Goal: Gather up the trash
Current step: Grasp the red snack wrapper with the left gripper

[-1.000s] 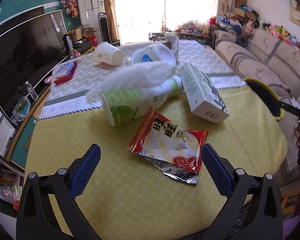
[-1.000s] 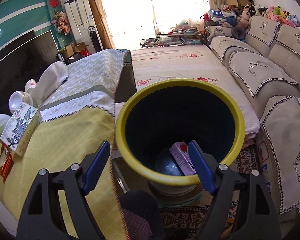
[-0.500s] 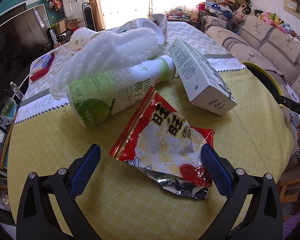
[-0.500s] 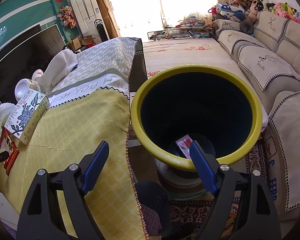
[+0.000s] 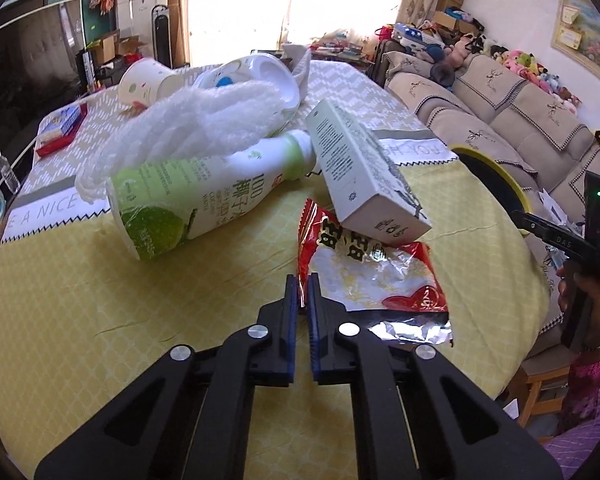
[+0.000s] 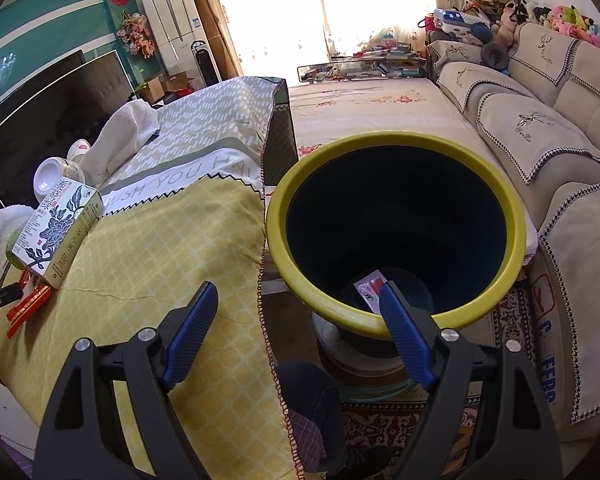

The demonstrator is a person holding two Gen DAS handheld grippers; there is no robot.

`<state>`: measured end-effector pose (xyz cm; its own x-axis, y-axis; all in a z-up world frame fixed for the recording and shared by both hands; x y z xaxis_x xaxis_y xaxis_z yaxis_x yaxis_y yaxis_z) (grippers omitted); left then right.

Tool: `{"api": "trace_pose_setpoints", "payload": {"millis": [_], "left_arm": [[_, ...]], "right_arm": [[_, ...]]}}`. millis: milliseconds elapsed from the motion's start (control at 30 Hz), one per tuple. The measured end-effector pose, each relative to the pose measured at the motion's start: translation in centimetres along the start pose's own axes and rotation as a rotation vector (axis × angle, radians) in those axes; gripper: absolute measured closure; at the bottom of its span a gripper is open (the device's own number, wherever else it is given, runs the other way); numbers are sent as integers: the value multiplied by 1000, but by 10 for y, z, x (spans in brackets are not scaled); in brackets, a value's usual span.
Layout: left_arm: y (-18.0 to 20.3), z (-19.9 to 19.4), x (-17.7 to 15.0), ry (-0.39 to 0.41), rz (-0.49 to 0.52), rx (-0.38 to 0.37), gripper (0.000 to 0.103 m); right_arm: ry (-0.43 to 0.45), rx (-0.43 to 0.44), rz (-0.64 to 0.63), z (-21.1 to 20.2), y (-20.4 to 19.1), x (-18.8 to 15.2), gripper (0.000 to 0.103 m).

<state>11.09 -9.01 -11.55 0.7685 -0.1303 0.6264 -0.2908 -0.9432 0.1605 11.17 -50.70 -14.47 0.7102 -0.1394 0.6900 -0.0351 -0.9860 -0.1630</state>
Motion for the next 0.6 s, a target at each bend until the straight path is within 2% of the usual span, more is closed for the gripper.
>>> {"api": "trace_pose_setpoints", "payload": {"millis": [167, 333, 467, 600], "left_arm": [[5, -11, 1, 35, 18, -5, 100], [7, -34, 1, 53, 42, 28, 101], [11, -62, 1, 89, 71, 61, 101], [22, -92, 5, 147, 101, 49, 101]], "right_arm": [[-2, 2, 4, -1, 1, -1, 25], [-3, 6, 4, -2, 2, -2, 25], [6, 2, 2, -5, 1, -3, 24], [24, -12, 3, -10, 0, -5, 24]]}}
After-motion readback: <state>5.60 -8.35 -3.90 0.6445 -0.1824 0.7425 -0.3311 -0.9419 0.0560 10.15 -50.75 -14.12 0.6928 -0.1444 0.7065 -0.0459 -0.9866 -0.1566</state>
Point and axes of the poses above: each gripper's, at about its wrist camera, not at the fingertips, and z roughly the way its jaws point, y to its right, x to its top, the point moved 1 cm from there along z, roughly the way its jaws point, and after that the axes turned 4 degrees about -z, right-handed, at the moved point
